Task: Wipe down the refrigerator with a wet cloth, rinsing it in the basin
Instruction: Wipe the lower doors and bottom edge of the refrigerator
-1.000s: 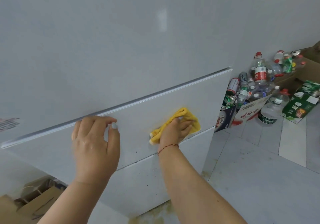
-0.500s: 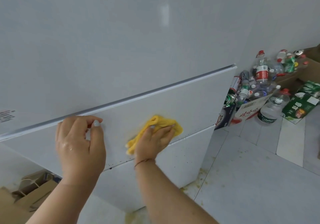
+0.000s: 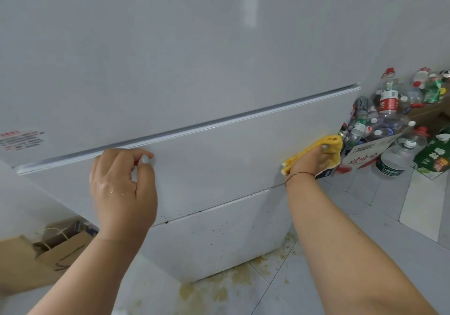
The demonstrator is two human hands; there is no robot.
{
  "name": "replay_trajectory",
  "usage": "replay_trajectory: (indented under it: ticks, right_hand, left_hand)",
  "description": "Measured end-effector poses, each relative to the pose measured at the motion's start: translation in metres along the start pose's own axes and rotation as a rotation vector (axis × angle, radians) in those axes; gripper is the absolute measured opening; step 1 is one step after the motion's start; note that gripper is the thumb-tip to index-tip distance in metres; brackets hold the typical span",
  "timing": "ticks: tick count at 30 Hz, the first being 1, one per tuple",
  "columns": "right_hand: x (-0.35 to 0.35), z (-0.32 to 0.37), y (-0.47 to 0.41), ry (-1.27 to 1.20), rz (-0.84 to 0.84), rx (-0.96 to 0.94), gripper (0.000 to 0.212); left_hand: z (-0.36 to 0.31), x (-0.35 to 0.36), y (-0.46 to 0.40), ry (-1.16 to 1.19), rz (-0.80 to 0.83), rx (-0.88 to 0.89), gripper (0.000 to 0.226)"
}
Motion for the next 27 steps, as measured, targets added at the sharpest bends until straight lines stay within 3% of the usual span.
replay_trajectory:
  ticks: [4, 7, 12, 17, 21, 24, 27]
  right_hand:
    - [0.006, -0.038, 0.039, -0.002, 0.042, 0.168, 0.087]
    - [0.010, -0.079, 0.050, -0.056, 0.057, 0.294, 0.120]
    - [0.017, -0.116, 0.118, -0.066, 0.104, 0.435, 0.114]
    - [0.024, -0.160, 0.200, 0.021, 0.194, 0.555, 0.084]
    - [0.031, -0.191, 0.255, 0.083, 0.294, 0.634, 0.078]
    - [0.042, -0.228, 0.295, 0.030, 0.393, 0.662, 0.107]
    - [0.050, -0.248, 0.327, -0.059, 0.497, 0.814, 0.113]
  left_hand:
    - [0.011, -0.014, 0.002, 0.004, -0.036, -0.036, 0.027]
    - [0.019, -0.024, 0.004, 0.008, -0.056, -0.066, 0.026]
    - [0.036, -0.047, 0.009, -0.011, -0.062, -0.097, 0.027]
    - [0.057, -0.069, 0.017, -0.027, -0.044, -0.113, 0.027]
    - [0.073, -0.084, 0.023, -0.042, -0.055, -0.143, 0.027]
    - [0.084, -0.097, 0.026, -0.059, -0.065, -0.171, 0.029]
    - [0.090, -0.106, 0.027, -0.083, -0.068, -0.179, 0.028]
Point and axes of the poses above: each hand's wrist, its own y-axis away from the middle knuckle, its own x-axis out of the palm, z = x × y, the point moved 1 cm from there along -y, towards the middle knuckle, and after that the axes turned 8 degrees about x, right-handed, at the moved point
